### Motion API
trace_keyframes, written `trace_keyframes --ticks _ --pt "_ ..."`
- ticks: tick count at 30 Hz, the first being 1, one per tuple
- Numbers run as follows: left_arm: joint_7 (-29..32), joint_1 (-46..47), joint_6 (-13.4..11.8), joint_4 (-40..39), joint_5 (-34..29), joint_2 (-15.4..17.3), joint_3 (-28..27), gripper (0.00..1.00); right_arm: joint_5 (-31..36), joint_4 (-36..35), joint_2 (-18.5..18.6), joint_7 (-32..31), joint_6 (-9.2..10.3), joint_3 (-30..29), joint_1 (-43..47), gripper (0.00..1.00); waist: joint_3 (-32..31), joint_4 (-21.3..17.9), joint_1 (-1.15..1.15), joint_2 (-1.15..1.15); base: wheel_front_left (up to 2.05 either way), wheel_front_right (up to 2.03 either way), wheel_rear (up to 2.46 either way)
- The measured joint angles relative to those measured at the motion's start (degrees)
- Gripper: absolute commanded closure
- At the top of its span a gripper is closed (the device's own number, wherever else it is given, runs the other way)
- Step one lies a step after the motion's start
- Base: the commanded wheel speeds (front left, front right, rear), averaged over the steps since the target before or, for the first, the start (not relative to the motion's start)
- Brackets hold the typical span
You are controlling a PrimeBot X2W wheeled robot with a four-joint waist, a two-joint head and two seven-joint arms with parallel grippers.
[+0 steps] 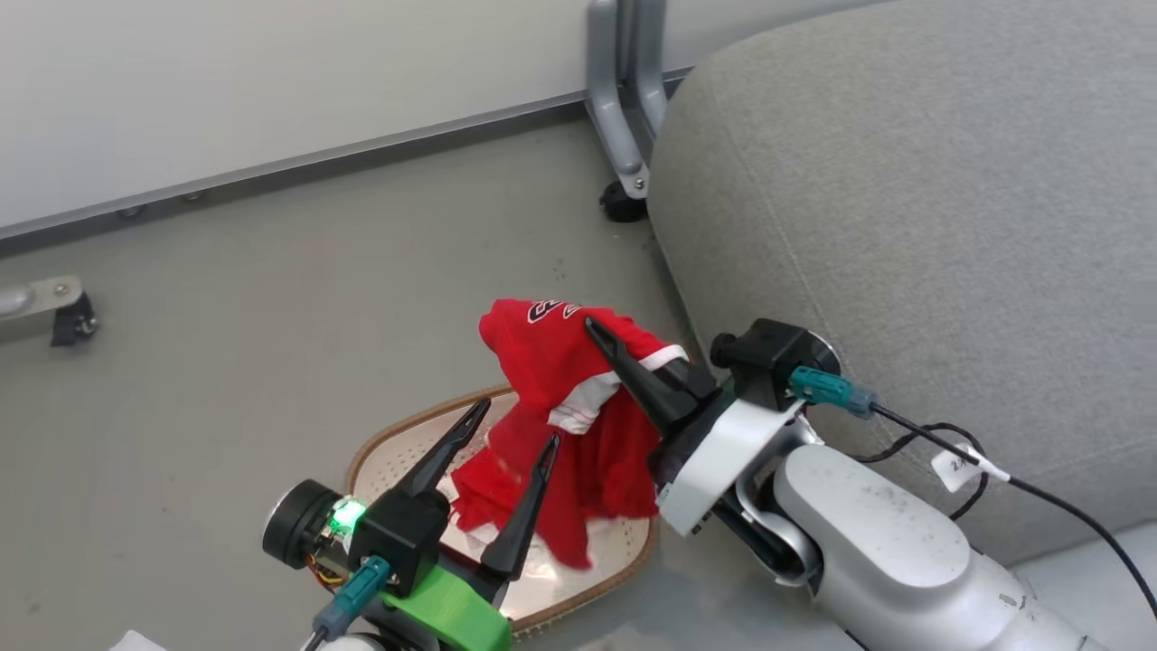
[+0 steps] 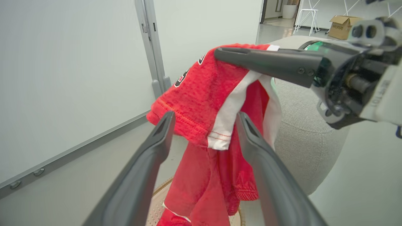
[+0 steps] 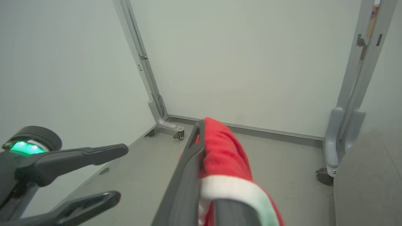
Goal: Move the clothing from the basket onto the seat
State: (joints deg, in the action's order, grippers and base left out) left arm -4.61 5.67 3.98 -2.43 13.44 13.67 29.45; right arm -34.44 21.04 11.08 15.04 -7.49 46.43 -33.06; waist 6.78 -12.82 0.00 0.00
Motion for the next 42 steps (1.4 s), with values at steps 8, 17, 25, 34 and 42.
trace_keyframes --ticks 8,17,25,34,42 --pt "0.93 1.20 0.32 -0.97 0.01 0.60 0.76 0.00 0.74 -0.38 1.02 0.01 0.00 -4.53 1.67 1.00 1.16 -7.46 0.00 0.00 0.00 0.00 0.00" --pt "2.55 3.72 0.62 -2.43 -0.38 1.47 1.75 0.00 1.46 -1.29 1.47 0.01 0.00 -11.07 3.13 1.00 4.57 -13.50 0.00 0.00 0.00 0.00 0.00" --pt "3.60 8.38 1.07 -4.01 -1.63 1.87 2.26 0.00 2.34 -2.09 1.92 0.01 0.00 -19.82 -0.46 1.00 10.02 -14.40 0.00 0.00 0.00 0.00 0.00" --pt "3.97 14.06 1.27 -6.30 -3.70 2.56 2.26 0.00 1.24 -1.02 7.56 0.01 0.00 -34.06 -12.29 1.00 17.57 -12.41 0.00 0.00 0.00 0.00 0.00" --pt "3.43 18.29 1.55 -6.81 -5.05 2.85 3.31 0.00 1.21 6.04 14.91 0.02 -0.01 -42.61 -23.73 1.00 24.16 -9.01 0.01 0.00 0.00 0.00 0.00"
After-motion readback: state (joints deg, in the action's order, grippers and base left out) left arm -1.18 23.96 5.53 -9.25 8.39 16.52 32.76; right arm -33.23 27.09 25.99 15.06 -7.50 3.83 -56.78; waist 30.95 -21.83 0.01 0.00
